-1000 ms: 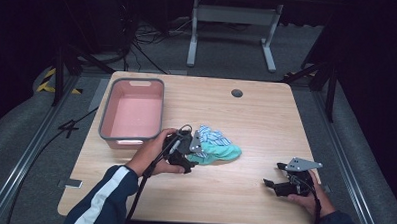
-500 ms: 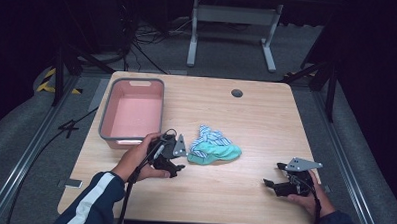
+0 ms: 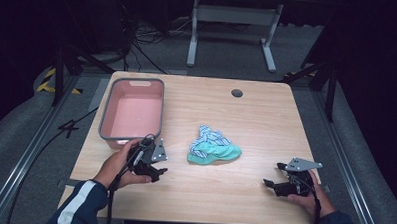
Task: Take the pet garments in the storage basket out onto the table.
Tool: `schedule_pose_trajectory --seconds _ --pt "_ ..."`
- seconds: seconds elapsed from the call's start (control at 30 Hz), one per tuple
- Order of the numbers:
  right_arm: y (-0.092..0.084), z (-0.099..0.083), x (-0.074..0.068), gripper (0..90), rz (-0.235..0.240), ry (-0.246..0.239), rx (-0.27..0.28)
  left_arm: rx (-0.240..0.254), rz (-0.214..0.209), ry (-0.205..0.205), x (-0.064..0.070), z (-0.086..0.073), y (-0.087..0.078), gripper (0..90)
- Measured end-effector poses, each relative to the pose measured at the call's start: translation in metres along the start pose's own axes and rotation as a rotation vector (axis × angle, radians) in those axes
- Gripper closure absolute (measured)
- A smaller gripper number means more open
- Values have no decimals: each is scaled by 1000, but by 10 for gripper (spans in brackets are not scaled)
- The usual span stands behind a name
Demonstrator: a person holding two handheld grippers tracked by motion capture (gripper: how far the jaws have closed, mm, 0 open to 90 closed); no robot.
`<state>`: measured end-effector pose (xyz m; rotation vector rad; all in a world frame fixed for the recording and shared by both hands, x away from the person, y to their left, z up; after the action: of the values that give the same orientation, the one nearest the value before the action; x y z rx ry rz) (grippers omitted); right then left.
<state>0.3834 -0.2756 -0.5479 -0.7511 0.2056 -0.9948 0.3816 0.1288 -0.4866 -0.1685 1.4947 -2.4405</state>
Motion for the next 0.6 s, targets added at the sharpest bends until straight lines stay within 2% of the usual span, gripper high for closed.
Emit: schedule_pose_trajectory --seconds 0.23,0.6 --pt "0 0 0 151 -2 0 0 -26 8 -31 -3 -30 -2 259" --pt "0 0 0 151 -3 0 0 33 14 -126 -11 -71 -7 259"
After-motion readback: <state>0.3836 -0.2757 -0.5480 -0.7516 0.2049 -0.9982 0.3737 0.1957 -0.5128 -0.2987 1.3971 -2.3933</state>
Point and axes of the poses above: each handheld gripper's, and its own axes: y roughly forward along the jaws, z roughly out of its top, x roughly to its right, the point moved 9 cm from there along y, roughly forward along the jaws, and after that the axes turned 15 degrees about -z, right-handed, at the moved point
